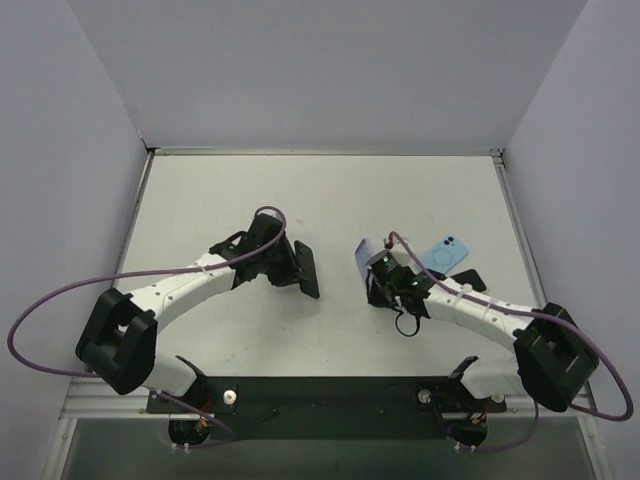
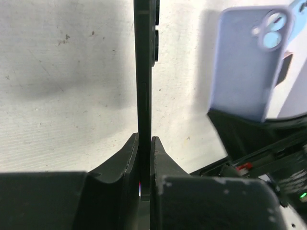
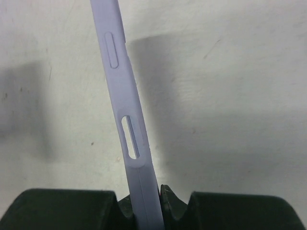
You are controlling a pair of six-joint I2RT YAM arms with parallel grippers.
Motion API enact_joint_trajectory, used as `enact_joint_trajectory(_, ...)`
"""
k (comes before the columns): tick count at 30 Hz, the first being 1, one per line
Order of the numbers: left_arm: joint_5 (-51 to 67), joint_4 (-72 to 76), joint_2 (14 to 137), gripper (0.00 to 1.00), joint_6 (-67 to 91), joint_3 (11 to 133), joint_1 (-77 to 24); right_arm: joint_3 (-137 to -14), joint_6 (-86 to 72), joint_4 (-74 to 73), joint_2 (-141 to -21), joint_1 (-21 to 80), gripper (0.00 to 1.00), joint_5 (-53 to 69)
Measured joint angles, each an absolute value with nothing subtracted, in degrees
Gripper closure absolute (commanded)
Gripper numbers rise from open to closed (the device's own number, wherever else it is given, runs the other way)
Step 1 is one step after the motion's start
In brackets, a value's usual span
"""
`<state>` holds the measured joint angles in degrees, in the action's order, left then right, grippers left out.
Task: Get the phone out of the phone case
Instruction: Remove the phone case from the phone, then place the phone case at the center of the board.
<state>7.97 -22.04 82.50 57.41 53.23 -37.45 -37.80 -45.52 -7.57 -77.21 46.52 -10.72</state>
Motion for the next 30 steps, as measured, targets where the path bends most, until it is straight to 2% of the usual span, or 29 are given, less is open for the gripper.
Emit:
enact_joint_trajectory(5, 14.1, -19.9, 81.8, 1.0, 54.3, 53.3, -34.4, -38.2, -42.2, -5.7, -72.6, 30.9, 1.0, -2.4)
enact_joint_trajectory(11, 18.5, -18.3, 80.9, 1.0, 52.7, 52.1, -35.6, -50.2, -41.1, -0.4, -85.8, 15.6, 1.0, 10.8)
enact_joint_trajectory(19, 19.7, -18.6, 76.4, 1.0, 51.1, 51.7, -33.7, -62.0, -44.7, 6.2, -104.2, 11.6, 1.0, 22.7)
enact_joint_trajectory(28, 20.1, -19.5, 76.5, 1.0, 49.5, 54.6, -32.3, -68.7, -48.3, 6.3, -110.9, 5.6, 0.99, 27.3)
enact_joint_trajectory(30, 20.3, -19.8, 76.5, 1.0, 49.2, 54.6, -31.9, -69.8, -49.0, 6.6, -110.9, 2.9, 0.78, 27.6)
